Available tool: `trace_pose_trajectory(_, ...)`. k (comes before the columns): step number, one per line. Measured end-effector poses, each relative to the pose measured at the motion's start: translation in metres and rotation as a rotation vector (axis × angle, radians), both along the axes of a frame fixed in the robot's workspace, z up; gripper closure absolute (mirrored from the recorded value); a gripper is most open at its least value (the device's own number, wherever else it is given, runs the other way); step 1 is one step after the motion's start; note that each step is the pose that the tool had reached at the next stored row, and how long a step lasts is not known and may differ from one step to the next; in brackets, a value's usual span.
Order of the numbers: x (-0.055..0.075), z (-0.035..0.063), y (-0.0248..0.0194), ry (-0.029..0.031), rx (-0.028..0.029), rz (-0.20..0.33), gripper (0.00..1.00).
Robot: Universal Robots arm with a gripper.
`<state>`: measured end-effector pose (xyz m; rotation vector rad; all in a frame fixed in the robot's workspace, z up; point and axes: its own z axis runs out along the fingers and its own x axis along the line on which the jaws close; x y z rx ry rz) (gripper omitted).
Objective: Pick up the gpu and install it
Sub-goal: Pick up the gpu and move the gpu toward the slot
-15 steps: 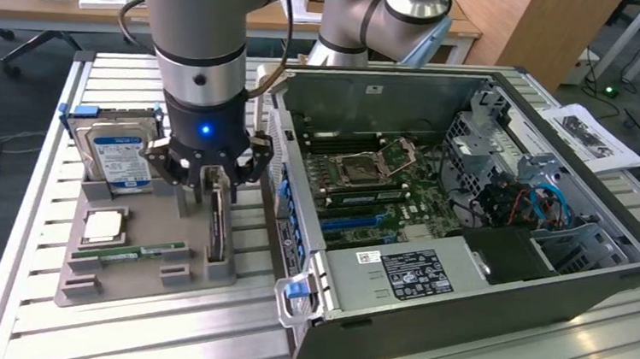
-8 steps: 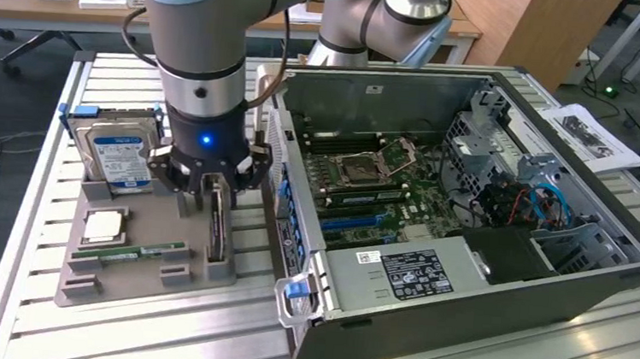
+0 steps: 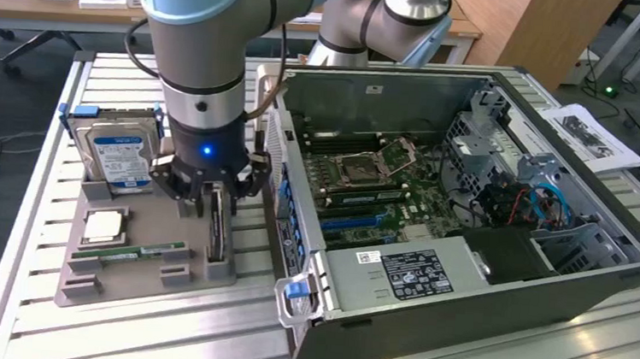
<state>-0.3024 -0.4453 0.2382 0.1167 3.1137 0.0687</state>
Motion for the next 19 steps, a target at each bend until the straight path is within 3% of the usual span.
trace_pose_trajectory(3, 0.0000, -0.0045, 0.0001, 0.0000, 0.0000, 0.000, 0.51)
trace_pose_trajectory(7, 0.0000, -0.0045, 0.0002, 0.0000, -0.0001, 0.000, 0.51)
trace_pose_trajectory(11, -0.0001, -0.0048, 0.0033, -0.0001, 0.0001, 0.000, 0.51)
trace_pose_trajectory(19, -0.0001, -0.0073, 0.0036, 0.0001, -0.0001, 0.000, 0.51)
